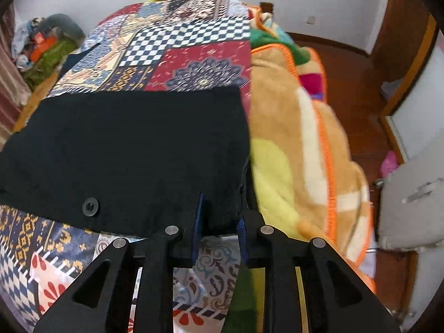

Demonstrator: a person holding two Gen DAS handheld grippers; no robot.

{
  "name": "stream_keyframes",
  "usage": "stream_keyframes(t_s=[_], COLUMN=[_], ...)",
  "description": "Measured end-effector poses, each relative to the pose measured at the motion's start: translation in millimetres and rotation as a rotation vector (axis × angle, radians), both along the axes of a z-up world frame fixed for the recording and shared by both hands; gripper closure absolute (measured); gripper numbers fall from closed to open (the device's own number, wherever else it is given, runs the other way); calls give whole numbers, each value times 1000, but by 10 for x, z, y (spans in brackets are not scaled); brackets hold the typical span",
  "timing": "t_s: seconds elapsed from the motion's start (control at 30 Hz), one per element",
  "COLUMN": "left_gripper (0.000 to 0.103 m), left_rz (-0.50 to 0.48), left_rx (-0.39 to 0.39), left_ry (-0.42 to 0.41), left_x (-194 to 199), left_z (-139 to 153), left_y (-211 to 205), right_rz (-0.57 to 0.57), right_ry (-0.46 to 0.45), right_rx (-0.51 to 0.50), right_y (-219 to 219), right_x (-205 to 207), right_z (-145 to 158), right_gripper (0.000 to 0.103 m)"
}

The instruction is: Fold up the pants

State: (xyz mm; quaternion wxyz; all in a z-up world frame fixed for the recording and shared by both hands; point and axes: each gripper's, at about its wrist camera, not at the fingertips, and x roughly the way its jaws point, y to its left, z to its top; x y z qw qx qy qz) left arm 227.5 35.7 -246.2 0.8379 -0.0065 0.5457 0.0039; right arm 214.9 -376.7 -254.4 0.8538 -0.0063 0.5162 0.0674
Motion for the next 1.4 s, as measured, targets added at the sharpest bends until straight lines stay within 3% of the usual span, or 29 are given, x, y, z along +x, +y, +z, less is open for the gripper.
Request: stream_keyframes(t_s=[0.1,0.17,0.33,0.5,0.73,1.03,1.1,1.2,1.3,1.37,1.4], left_gripper=[15,15,15,14,15,34,36,53,67,69,70], left_rz=[8,27,119,208,254,182,162,123,108,127,137], left_rx=[6,2,-5,12,-76,-200,-153,-88,-25,3,13], left_ry=[-28,-56,-113,-120,-60,38,20,-3,-32,-41,-45], left_x=[-77,-132,-180,-121,23,171,163,134,74,58,57], left_z=[93,178,332,284,-125,-698,-713,-668,-609,-562,-545], left_y=[136,296,857,1443,1897,1872,1789,1673,1617,1629,1635], right_rz=[0,15,128,269,478,714,754,794,828,850,854], right_ry=[-40,-108,-250,-285,-224,-40,-2,51,57,28,16], right_rx=[14,22,46,122,150,99,82,26,-25,-58,-65], right_y=[51,154,671,1322,2341,3456,3656,3903,4032,4070,4062], right_x=[10,18,87,274,623,981,1025,1092,1093,1072,1064], right_z=[251,496,993,1164,894,327,202,-3,-122,-140,-139], right_gripper=[75,56,55,55,55,55,55,55,71,94,96])
